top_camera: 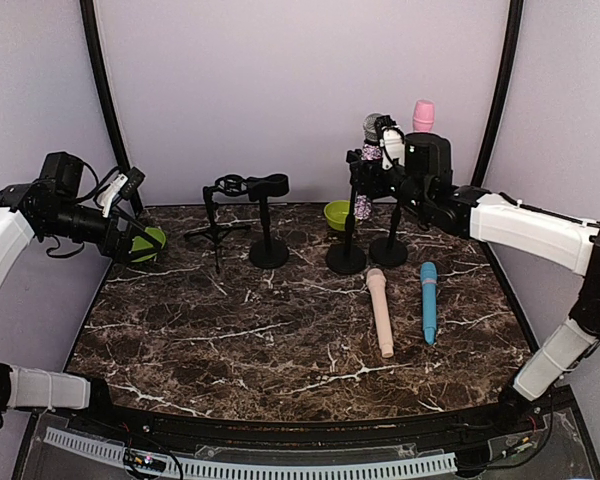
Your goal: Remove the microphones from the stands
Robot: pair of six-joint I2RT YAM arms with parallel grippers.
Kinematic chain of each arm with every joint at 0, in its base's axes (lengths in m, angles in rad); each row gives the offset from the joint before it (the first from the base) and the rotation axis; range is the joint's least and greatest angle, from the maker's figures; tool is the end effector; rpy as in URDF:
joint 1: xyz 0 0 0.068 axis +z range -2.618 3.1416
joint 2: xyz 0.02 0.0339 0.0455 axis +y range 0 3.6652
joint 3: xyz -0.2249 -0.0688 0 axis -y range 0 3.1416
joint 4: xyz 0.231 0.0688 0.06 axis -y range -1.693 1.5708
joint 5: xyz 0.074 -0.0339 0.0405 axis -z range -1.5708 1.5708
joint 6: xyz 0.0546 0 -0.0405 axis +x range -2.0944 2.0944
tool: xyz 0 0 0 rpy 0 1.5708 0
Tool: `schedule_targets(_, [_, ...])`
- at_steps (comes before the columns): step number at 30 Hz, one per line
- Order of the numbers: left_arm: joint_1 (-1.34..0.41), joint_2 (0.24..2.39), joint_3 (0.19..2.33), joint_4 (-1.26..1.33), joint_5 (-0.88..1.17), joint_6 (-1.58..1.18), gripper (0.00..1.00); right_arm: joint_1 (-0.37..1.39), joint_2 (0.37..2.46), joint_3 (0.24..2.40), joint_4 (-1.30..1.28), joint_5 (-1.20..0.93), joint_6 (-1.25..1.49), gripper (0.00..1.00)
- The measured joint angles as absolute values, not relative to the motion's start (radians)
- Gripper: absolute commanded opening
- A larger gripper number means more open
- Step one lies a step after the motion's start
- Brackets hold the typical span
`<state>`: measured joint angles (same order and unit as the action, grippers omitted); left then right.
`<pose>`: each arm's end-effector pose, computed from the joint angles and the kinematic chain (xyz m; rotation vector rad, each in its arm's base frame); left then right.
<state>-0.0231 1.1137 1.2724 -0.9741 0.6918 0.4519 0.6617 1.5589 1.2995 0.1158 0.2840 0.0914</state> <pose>0.2181 -0.0399 0.3266 0.8256 2.0698 -0.5906 0.3101 0.2221 0.3190 -0.2772 1.6962 0.3163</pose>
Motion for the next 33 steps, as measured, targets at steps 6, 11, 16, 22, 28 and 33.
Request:
schedule_targets(6, [-0.023, 1.114, 1.273, -0.974, 0.691, 0.453, 0.99, 0.659, 1.561, 1.289, 0.184, 0.309, 0.089, 0.46])
schedule_targets(11, [-0.023, 1.114, 1.273, -0.974, 0.69, 0.454, 0.99, 0.658, 1.561, 1.259, 0.25, 0.311, 0.083, 0.4])
schedule_targets(16, [-0.023, 1.114, 1.273, -0.974, 0.688, 0.458, 0.99, 0.658, 1.561, 1.243, 0.282, 0.311, 0.073, 0.63])
schedule_targets(22, [-0.023, 1.114, 1.275, -0.975, 0.686, 0.46, 0.99, 0.658, 1.561, 1.214, 0.316, 0.317, 0.08, 0.61])
schedule_targets(28, [-0.023, 1.114, 1.283, -0.978, 0.678, 0.46, 0.99, 0.658, 1.578, 1.211, 0.355, 0.332, 0.085, 0.4])
schedule_targets(33, [-0.023, 1.114, 1.293, -0.984, 0.669, 0.461, 0.99, 0.658, 1.58, 1.21, 0.372, 0.341, 0.078, 0.28])
